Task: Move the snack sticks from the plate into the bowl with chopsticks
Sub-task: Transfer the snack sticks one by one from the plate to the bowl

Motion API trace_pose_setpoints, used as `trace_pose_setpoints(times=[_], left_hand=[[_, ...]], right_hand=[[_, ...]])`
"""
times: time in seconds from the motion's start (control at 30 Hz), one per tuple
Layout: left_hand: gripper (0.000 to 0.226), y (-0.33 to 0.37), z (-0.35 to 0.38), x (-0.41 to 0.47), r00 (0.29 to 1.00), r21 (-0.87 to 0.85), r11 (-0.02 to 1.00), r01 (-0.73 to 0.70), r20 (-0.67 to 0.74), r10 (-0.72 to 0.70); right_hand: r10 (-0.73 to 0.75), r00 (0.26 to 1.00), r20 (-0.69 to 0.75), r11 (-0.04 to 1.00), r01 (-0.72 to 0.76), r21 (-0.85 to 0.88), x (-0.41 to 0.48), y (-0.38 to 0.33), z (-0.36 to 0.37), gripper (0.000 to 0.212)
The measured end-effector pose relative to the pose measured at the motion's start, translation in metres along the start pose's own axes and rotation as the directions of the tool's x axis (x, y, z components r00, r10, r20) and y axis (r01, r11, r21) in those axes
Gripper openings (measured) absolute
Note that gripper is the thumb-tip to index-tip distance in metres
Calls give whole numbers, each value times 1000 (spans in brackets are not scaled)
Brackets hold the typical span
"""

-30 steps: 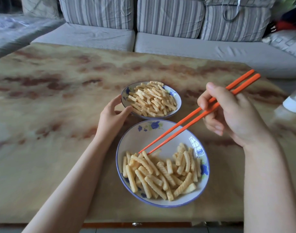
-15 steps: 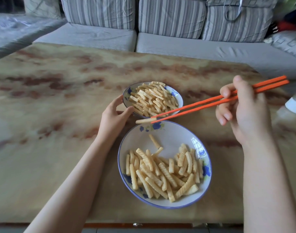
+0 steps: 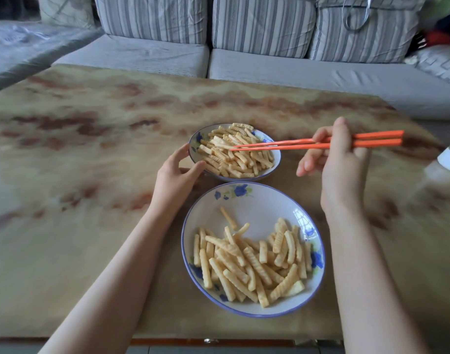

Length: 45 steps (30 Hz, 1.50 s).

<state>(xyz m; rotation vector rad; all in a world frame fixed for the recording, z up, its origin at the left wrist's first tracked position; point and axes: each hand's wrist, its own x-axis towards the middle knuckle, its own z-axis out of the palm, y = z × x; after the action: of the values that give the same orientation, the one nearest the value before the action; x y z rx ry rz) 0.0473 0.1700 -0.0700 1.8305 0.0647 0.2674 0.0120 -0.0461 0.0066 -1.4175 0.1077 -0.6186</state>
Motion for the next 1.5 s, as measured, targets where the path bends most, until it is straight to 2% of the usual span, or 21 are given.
trace_pose_setpoints(times=[0.13, 0.3, 0.47, 0.7, 1.0, 1.2, 1.3, 1.5], left_hand=[[47, -2, -1, 1, 1000, 22, 1000, -2, 5, 2], [48, -1, -1, 1, 1000, 12, 1000, 4, 7, -4], [46, -1, -1, 1, 1000, 6, 1000, 1, 13, -1], [48, -2, -2, 1, 1000, 0, 1000, -7, 12, 7], [48, -2, -2, 1, 1000, 10, 1000, -29, 10, 29], [47, -2, -1, 0, 1000, -18, 1000, 5, 9, -5], [47, -1, -1, 0, 1000, -13, 1000, 6, 11, -5], [47, -2, -1, 0, 1000, 4, 1000, 7, 8, -7]], right_hand=[[-8, 997, 77, 999, 12, -45, -1, -1, 0, 44], [-32, 981, 192, 999, 33, -6, 0, -25, -19, 43], [-8, 919, 394, 985, 75, -156, -7, -41, -36, 49], [68, 853, 517, 970, 65, -234, -14, -45, -35, 44], [19, 939, 343, 979, 51, -195, -8, -36, -30, 48], [-34, 998, 55, 996, 29, 87, -3, -35, -22, 40], [-13, 999, -52, 993, 19, 119, -7, -25, -8, 42], [4, 999, -34, 997, -1, 80, -11, -4, 18, 45]])
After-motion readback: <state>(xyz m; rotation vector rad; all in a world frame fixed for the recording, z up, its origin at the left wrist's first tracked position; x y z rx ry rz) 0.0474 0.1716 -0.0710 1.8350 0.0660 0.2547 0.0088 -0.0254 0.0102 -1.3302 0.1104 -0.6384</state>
